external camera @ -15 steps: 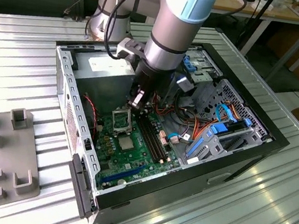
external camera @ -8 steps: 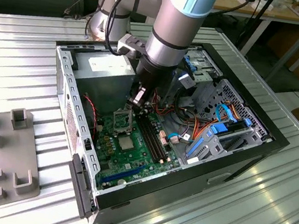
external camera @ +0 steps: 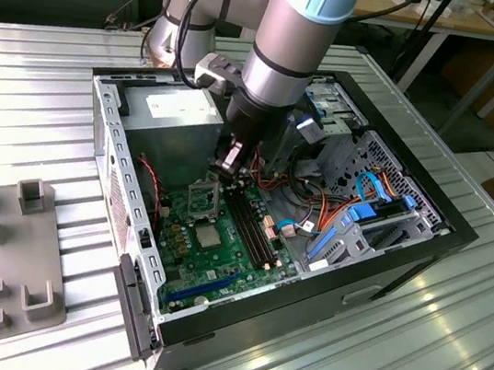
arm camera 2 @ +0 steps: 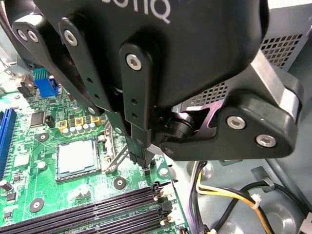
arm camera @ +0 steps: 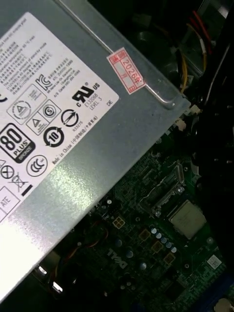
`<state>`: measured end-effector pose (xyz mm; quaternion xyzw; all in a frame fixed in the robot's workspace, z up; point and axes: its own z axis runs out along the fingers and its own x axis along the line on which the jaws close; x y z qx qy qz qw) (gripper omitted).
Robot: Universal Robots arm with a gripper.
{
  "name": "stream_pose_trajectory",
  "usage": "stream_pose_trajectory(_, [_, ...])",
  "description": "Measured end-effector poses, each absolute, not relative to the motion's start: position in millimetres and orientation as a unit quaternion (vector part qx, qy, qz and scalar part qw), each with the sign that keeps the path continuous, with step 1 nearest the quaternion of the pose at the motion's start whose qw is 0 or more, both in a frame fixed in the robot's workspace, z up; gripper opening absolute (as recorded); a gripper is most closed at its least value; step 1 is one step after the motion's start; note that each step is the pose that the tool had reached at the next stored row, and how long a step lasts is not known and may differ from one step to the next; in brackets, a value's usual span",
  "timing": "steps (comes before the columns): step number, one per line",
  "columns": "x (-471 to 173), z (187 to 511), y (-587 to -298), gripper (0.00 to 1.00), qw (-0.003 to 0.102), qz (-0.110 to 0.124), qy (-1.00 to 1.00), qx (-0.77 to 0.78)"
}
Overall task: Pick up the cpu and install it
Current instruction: 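Close the cpu cover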
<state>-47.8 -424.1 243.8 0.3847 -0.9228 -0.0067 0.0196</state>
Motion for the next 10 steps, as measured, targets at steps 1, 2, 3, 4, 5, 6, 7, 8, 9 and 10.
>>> stream_pose_trajectory(1, [-47.9, 243.9, -424.2, 0.11, 0.020, -0.006, -0.922, 0.386])
stream_pose_trajectory(2, [-47.9, 244.1, -424.4, 0.11, 0.020, -0.006, -0.921, 0.388])
stream_pose_trajectory(3, [-47.9, 244.2, -424.6, 0.11, 0.020, -0.006, -0.920, 0.391])
stream_pose_trajectory(4, [-47.9, 244.3, -424.8, 0.11, 0.020, -0.006, -0.919, 0.394])
stream_pose_trajectory(5, [-47.9, 244.5, -424.9, 0.11, 0.020, -0.005, -0.918, 0.396])
stream_pose_trajectory(6, [-47.9, 244.8, -425.0, 0.11, 0.020, -0.005, -0.917, 0.398])
stream_pose_trajectory(7, [-47.9, 245.1, -425.0, 0.11, 0.020, -0.005, -0.916, 0.400])
stream_pose_trajectory(8, [-47.8, 245.4, -425.0, 0.11, 0.020, -0.005, -0.916, 0.401])
stream_pose_trajectory(9, [-47.9, 246.0, -425.0, 0.11, 0.020, -0.005, -0.915, 0.403])
stream_pose_trajectory(10, [-47.9, 246.5, -425.1, 0.11, 0.020, -0.005, -0.915, 0.403])
